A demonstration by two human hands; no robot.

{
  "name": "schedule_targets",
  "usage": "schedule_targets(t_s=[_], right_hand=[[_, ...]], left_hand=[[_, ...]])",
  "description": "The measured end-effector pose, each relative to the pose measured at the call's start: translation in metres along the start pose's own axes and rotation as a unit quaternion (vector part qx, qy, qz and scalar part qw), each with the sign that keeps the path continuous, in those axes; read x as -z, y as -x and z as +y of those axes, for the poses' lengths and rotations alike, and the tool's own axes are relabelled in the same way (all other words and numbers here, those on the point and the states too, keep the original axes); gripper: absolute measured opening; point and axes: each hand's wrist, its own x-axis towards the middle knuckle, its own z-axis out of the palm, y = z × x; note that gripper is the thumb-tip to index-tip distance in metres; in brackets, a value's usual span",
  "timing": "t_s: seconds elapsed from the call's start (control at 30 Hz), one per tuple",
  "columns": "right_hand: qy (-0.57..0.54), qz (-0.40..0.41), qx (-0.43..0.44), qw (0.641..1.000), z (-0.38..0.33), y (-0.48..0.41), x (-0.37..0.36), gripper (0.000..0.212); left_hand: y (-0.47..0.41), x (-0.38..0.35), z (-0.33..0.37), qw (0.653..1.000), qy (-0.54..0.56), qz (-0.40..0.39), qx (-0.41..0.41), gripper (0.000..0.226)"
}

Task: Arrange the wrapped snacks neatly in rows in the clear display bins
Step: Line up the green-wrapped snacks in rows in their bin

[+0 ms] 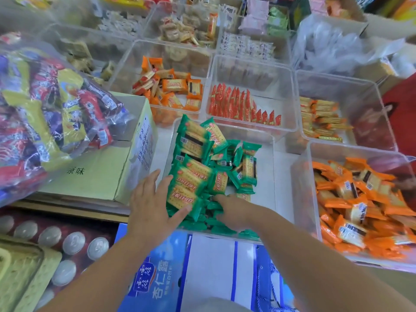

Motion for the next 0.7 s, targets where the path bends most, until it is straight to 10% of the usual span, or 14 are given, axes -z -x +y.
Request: schedule_targets(t_s=[0.53,0.7], right_hand=[[-0.326,0.033,-0.145,0.934,-0.016,-0.004,-0.013,0.037],[-0.241,0.016,-0.114,0.964,-0.015,-0.011,-0.010,0.046]], left_hand=[[-0.002,-0.015,-0.016,0.999,0.025,0.023,-0.042,0.078],[-0.002,-0.017,-0.015,0.998,0.025,0.030,-0.042,0.078]])
